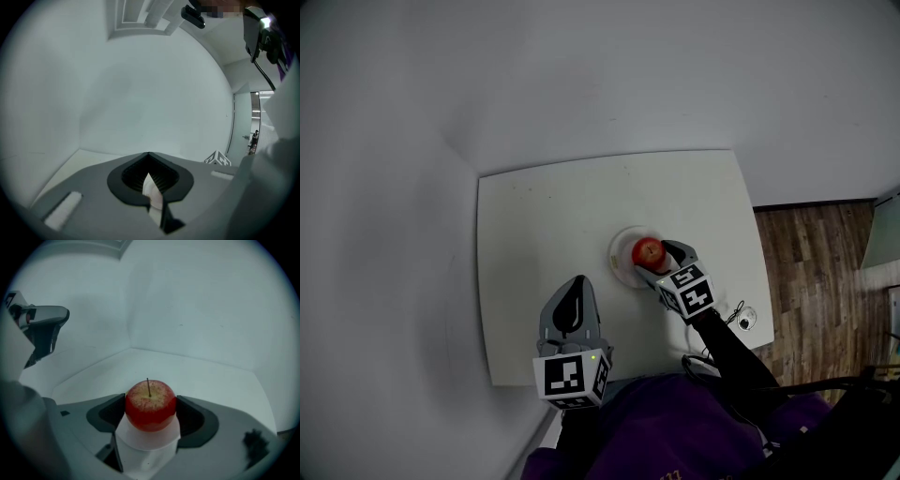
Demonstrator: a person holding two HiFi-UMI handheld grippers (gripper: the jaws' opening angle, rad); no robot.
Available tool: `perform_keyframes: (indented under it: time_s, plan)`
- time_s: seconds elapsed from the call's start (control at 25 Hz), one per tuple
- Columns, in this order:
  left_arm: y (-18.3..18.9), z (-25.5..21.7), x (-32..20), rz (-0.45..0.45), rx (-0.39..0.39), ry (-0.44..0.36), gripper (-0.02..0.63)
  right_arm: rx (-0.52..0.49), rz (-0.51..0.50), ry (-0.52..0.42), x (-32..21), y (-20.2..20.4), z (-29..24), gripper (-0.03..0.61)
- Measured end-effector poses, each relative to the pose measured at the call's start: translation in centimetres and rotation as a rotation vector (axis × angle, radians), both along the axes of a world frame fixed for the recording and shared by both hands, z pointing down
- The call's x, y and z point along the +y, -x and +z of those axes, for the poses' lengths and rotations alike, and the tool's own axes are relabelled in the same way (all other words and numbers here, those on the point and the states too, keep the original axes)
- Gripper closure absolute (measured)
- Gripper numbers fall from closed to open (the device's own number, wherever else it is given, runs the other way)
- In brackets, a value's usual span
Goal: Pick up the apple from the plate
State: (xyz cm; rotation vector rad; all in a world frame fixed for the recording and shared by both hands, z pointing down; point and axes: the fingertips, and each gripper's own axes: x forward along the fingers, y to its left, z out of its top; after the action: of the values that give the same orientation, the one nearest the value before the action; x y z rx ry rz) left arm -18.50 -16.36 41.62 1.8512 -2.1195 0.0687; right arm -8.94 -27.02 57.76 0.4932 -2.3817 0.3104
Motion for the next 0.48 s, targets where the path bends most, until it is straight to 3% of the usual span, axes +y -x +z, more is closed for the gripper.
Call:
perform_keyframes:
  time_s: [0.48]
  plan:
    - [-1.3, -0.6, -0.7, 0.046, -0.001, -0.019, 0.607, -0.032, 0.056, -0.037, -0.9, -2.2, -2.5, 0.233]
